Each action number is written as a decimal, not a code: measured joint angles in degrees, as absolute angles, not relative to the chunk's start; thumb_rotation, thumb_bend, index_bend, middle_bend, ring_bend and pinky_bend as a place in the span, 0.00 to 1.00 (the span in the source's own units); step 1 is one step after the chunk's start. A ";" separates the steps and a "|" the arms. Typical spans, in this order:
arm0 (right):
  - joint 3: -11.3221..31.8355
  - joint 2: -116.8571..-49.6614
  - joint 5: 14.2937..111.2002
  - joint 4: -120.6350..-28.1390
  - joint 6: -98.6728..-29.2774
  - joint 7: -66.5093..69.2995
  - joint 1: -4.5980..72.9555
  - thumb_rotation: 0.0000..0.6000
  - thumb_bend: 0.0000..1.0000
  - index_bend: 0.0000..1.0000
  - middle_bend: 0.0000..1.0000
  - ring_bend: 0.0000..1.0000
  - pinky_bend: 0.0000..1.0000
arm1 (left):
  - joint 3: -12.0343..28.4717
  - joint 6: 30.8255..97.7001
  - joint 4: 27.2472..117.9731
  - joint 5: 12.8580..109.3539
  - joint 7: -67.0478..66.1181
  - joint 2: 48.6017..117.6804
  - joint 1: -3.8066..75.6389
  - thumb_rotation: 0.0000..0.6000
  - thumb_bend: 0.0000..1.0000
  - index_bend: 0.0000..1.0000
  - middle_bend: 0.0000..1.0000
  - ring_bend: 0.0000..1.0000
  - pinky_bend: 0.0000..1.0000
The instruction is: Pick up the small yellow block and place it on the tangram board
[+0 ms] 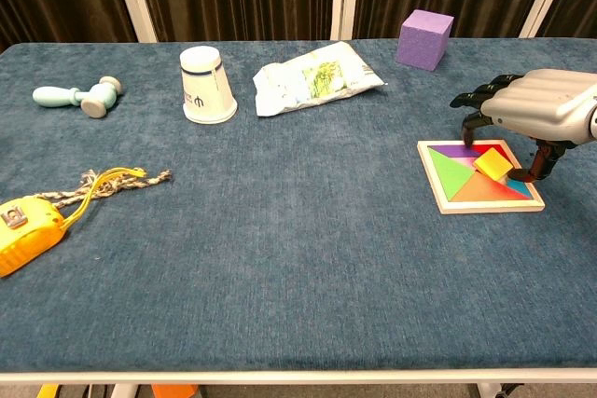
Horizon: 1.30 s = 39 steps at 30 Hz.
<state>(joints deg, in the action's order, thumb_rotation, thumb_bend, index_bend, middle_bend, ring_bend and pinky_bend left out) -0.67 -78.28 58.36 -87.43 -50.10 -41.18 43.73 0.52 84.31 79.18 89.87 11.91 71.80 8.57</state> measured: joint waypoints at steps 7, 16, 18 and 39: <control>-0.63 -77.79 59.00 -88.00 -50.51 -40.25 43.61 1.00 0.20 0.11 0.00 0.00 0.00 | 0.51 84.57 79.33 90.08 11.94 71.72 8.53 1.00 0.00 0.04 0.00 0.00 0.00; 0.63 -78.89 63.01 -85.50 -54.06 -36.90 42.54 1.00 0.23 0.07 0.00 0.00 0.00 | 0.53 84.65 79.41 90.20 11.87 71.80 8.60 1.00 0.00 0.04 0.00 0.00 0.00; 1.09 -80.05 63.43 -84.20 -54.37 -36.57 42.55 1.00 0.23 0.11 0.00 0.00 0.00 | 0.53 84.63 79.39 90.13 11.93 71.79 8.58 1.00 0.00 0.04 0.00 0.00 0.00; 0.54 -76.19 69.29 -85.78 -53.42 -23.06 38.68 1.00 0.77 0.50 0.00 0.00 0.00 | 0.25 84.13 79.47 90.41 12.07 71.84 8.86 1.00 0.00 0.04 0.00 0.00 0.00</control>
